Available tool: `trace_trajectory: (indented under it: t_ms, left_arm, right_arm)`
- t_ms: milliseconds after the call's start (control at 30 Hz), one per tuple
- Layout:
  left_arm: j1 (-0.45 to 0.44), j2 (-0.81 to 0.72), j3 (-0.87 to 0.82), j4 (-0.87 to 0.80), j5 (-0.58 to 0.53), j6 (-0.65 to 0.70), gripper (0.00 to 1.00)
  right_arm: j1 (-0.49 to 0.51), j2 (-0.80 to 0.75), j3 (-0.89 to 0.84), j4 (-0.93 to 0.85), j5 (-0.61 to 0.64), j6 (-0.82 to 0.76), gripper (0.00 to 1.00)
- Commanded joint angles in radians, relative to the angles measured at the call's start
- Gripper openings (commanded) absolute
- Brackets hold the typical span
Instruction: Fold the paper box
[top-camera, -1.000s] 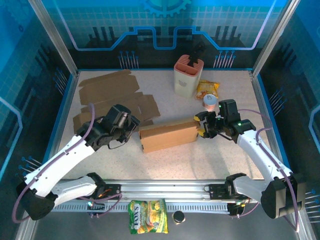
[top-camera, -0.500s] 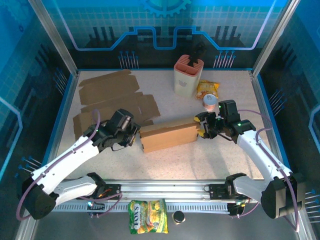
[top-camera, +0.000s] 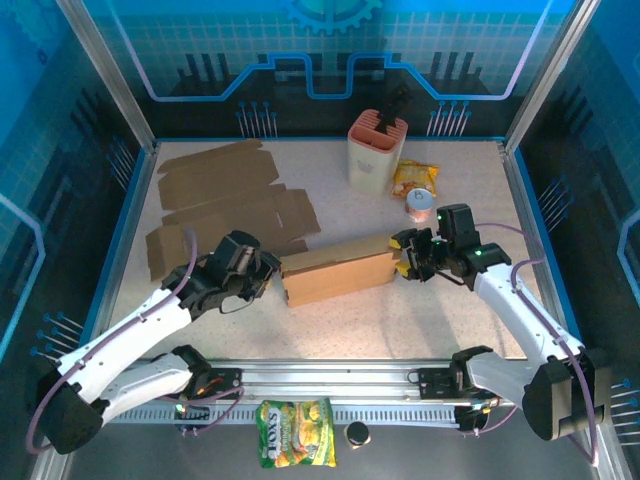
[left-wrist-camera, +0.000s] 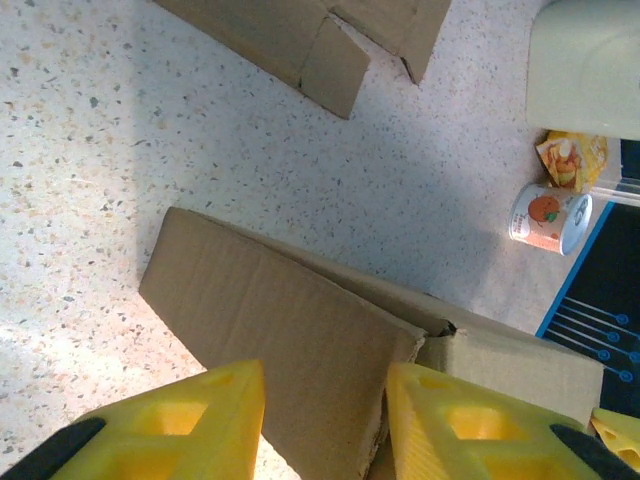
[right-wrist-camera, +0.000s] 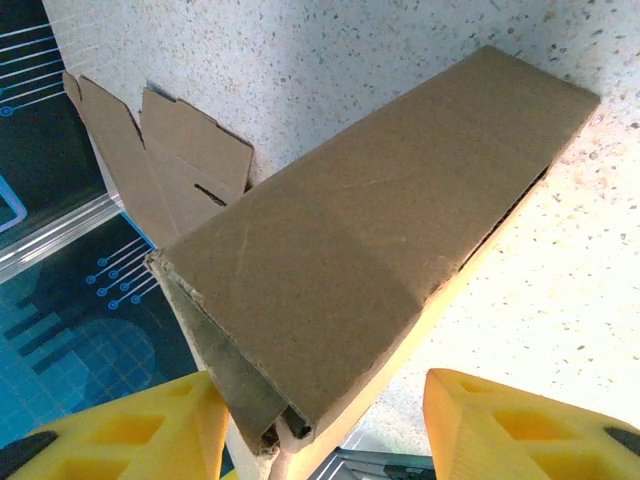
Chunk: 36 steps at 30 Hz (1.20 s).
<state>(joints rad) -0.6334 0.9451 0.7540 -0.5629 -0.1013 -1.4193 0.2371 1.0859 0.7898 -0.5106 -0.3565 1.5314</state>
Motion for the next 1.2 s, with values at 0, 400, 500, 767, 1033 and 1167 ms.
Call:
trace_trajectory:
  t_ms: [0,400,500,767,1033,1167]
  left_arm:
    - [-0.021,-0.033,-0.020,-0.012,-0.029,0.059,0.38]
    - [-0.021,0.001,0.079,-0.006,0.002,0.097,0.47]
    - [-0.022,0.000,0.076,-0.006,-0.004,0.091,0.48]
    - [-0.037,0.000,0.020,0.013,0.030,0.067,0.39]
    - [-0.064,-0.002,-0.045,0.024,0.044,0.111,0.27]
    - [-0.074,-0.004,-0.089,0.033,0.056,0.139,0.20]
  right_arm:
    - [0.007,0.015,-0.048,-0.120,0.065,-0.022,0.54]
    - [0.008,0.022,-0.052,-0.124,0.069,-0.028,0.54]
    - [0.007,0.025,-0.051,-0.122,0.067,-0.030,0.54]
    - [0.007,0.034,-0.047,-0.120,0.066,-0.028,0.54]
    - [0.007,0.043,-0.058,-0.119,0.069,-0.025,0.54]
    - [0.007,0.046,-0.063,-0.123,0.072,-0.027,0.54]
